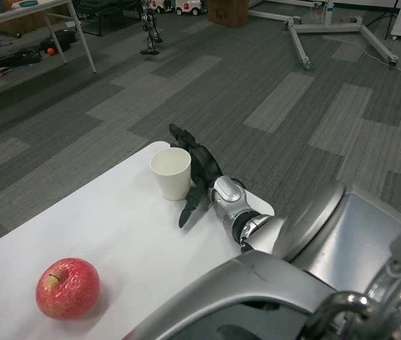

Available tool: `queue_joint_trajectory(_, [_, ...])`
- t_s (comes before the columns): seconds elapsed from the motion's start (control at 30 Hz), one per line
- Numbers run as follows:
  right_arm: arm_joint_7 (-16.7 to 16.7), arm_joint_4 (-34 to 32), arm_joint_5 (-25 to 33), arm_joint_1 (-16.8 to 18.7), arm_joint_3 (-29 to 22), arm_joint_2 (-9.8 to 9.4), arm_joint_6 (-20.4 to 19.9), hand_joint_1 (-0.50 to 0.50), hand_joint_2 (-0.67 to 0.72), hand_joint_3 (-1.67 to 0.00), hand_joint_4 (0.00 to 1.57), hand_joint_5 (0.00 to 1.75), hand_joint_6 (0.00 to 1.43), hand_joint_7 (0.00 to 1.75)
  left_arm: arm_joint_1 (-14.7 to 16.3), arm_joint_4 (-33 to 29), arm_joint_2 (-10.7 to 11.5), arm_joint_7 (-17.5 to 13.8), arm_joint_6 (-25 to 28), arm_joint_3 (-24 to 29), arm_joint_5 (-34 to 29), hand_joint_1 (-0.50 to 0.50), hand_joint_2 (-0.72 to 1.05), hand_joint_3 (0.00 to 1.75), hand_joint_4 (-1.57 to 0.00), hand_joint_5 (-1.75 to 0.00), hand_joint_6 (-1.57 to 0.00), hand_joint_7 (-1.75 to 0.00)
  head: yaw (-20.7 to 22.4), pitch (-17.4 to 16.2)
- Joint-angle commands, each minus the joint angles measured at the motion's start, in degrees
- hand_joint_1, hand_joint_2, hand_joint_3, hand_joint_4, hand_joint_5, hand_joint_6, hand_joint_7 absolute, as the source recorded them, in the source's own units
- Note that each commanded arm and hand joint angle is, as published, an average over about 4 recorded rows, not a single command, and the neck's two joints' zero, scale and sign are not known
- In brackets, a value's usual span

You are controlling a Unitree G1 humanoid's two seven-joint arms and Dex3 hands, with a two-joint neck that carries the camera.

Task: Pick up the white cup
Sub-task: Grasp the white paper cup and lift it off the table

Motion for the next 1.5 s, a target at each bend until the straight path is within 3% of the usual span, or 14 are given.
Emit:
queue_joint_trajectory(0.03, [-0.7,2.9,0.2,1.0,1.0,0.85,1.3,-0.46,0.60,0.00,0.00,0.00,0.00,0.00,0.8,-0.7,0.0,0.2,-0.3,0.4,0.1,-0.50,1.05,0.09,0.00,-0.10,0.00,-0.07,0.0,0.1])
queue_joint_trajectory(0.43, [-2.1,6.6,-0.1,-1.2,3.9,-0.46,1.4,-0.46,0.60,-0.04,0.00,0.00,0.00,0.00,1.2,-1.4,0.0,0.2,-0.3,0.3,0.1,-0.50,1.05,0.09,0.00,-0.10,0.00,-0.07,0.0,0.1])
queue_joint_trajectory(0.87, [-2.2,9.4,-0.2,-2.9,10.0,-0.53,1.4,-0.46,0.60,0.00,0.00,0.00,0.00,0.03,1.9,-2.0,0.0,0.2,-0.3,0.4,0.2,-0.50,1.05,0.09,0.00,-0.10,0.00,-0.07,0.5,0.2])
queue_joint_trajectory(0.93, [-2.2,9.6,-0.2,-3.0,10.5,-0.57,1.4,-0.46,0.57,0.00,0.00,0.00,0.00,0.03,2.0,-2.1,0.0,0.2,-0.3,0.4,0.2,-0.50,1.05,0.09,0.00,-0.10,0.00,-0.07,0.7,0.3])
queue_joint_trajectory(1.03, [-2.1,9.9,-0.1,-3.1,10.7,-0.77,1.7,-0.44,0.28,-0.16,0.01,0.00,0.00,0.14,2.3,-2.2,0.0,0.2,-0.4,0.6,0.2,-0.50,1.05,0.09,0.00,-0.10,0.00,-0.07,1.0,0.4])
queue_joint_trajectory(1.07, [-2.1,10.0,-0.1,-3.1,10.7,-0.84,1.8,-0.43,0.15,-0.28,0.05,0.15,0.01,0.26,2.4,-2.2,0.0,0.2,-0.5,0.7,0.2,-0.50,1.05,0.09,0.00,-0.10,0.00,-0.07,1.0,0.4])
queue_joint_trajectory(1.17, [-2.1,10.2,-0.1,-3.0,10.5,-0.86,1.8,-0.35,-0.02,-0.54,0.26,0.82,0.19,1.01,2.4,-2.2,0.0,0.2,-0.5,0.7,0.2,-0.50,1.05,0.09,0.00,-0.10,0.00,-0.07,1.0,0.4])
queue_joint_trajectory(1.2, [-2.1,10.3,-0.1,-2.9,10.4,-0.86,1.8,-0.32,-0.05,-0.58,0.32,0.97,0.34,1.27,2.4,-2.2,0.0,0.2,-0.5,0.7,0.1,-0.50,1.05,0.09,0.00,-0.10,0.00,-0.07,1.2,0.4])
queue_joint_trajectory(1.3, [-2.0,10.1,-0.1,-2.3,10.4,-0.93,1.8,-0.26,-0.10,-0.77,0.41,1.16,0.82,1.71,2.4,-2.2,0.0,0.2,-0.5,0.7,0.1,-0.50,1.05,0.09,0.00,-0.10,0.00,-0.07,1.7,0.4])
queue_joint_trajectory(1.33, [-1.9,10.0,-0.1,-1.8,10.4,-0.97,1.8,-0.25,-0.10,-0.85,0.42,1.16,0.97,1.73,2.5,-2.2,0.0,0.2,-0.5,0.7,0.1,-0.50,1.05,0.09,0.00,-0.10,0.00,-0.07,1.7,0.4])
queue_joint_trajectory(1.43, [-1.3,9.6,-0.1,-0.8,10.4,-1.21,1.7,-0.25,-0.10,-0.99,0.48,1.24,1.25,1.66,2.7,-2.3,0.0,0.2,-0.6,0.7,0.2,-0.50,1.05,0.09,0.00,-0.10,0.00,-0.07,2.1,0.5])
queue_joint_trajectory(1.5, [-0.6,9.2,-0.1,0.0,10.4,-1.48,1.7,-0.25,-0.07,-1.07,0.58,1.33,1.35,1.55,2.9,-2.5,0.0,0.2,-0.6,0.8,0.2,-0.50,1.05,0.07,0.00,-0.10,0.00,-0.07,2.2,0.6])
